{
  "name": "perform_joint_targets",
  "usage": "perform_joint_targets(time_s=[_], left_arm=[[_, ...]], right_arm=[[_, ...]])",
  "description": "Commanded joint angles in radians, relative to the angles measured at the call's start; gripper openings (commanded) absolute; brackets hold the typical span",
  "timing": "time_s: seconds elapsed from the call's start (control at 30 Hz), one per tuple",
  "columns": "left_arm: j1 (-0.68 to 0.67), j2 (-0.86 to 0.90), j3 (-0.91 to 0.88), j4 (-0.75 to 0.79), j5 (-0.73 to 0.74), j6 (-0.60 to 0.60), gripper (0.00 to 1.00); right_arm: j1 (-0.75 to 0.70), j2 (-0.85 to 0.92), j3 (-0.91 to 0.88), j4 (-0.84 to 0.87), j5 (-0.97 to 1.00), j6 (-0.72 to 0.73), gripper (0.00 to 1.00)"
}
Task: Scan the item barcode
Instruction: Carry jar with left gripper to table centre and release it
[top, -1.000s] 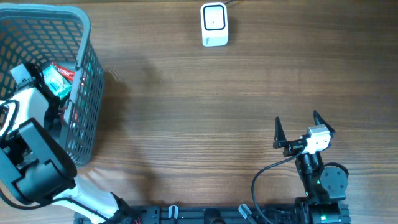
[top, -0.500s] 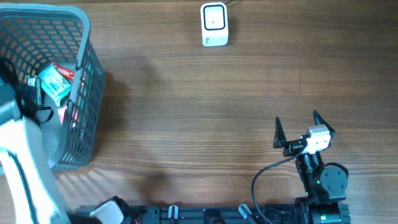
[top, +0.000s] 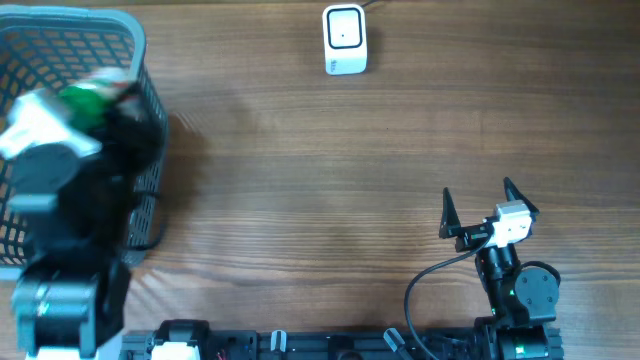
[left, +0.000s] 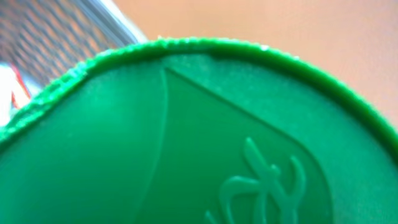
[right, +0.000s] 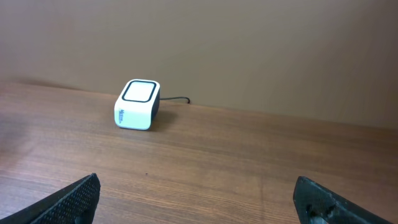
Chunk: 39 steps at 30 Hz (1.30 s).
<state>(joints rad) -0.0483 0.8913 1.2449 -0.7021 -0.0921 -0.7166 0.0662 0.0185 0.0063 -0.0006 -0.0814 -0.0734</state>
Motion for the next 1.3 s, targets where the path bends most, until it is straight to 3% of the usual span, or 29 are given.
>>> perform_joint_targets(time_s=[0.0,0.23,0.5,0.67,0.8,1.0,1.27], left_arm=[[-0.171,0.134,0.010,-0.047,0.019,0.018,0.52],[-0.338,0.525,0.010,-0.137,0.013,0.028,0.52],[-0.415,0.853,0.010,-0.075,0.013,-0.003,0.52],[-0.520,0.944,0.010,0.014,0.003,0.006,0.55],[-0.621,0.959,0.010,0.084,-0.103,0.026,0.62],[-0.714,0.970,0.010,0.117,-0.121,0.038,0.61],[-0.735,1.022,0.010,0.126,-0.126,0.320,0.60]], right_arm=[[-0.006,-0.001,-0.001,0.003,0.003,-0.005,0.99],[-0.006,-0.001,-0.001,0.003,0.003,-0.005,1.00],[-0.006,-0.001,-0.001,0.003,0.003,-0.005,1.00],[-0.006,-0.001,-0.001,0.003,0.003,-0.005,1.00],[-0.006,-0.001,-0.001,0.003,0.003,-0.005,1.00],[-0.006,-0.001,-0.001,0.003,0.003,-0.005,1.00],[-0.006,-0.001,-0.001,0.003,0.003,-0.005,1.00]])
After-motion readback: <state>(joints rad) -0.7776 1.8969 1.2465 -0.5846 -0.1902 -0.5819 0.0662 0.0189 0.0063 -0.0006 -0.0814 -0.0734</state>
